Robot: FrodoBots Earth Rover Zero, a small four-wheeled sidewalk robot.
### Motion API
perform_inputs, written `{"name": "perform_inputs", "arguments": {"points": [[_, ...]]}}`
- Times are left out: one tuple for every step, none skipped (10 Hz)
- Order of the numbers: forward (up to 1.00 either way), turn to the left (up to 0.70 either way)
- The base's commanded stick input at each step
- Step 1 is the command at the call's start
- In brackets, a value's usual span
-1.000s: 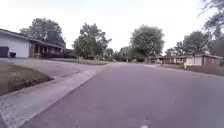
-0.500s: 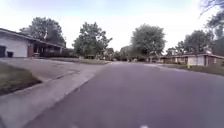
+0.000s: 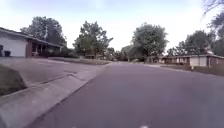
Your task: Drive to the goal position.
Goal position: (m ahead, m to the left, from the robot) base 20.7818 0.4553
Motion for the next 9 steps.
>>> {"name": "perform_inputs", "arguments": {"points": [[1.00, 0.00], [1.00, 0.00], [1.00, 0.00], [1.00, 0.00], [1.00, 0.00], [1.00, 0.00], [1.00, -0.21], [1.00, -0.38], [1.00, -0.34]]}}
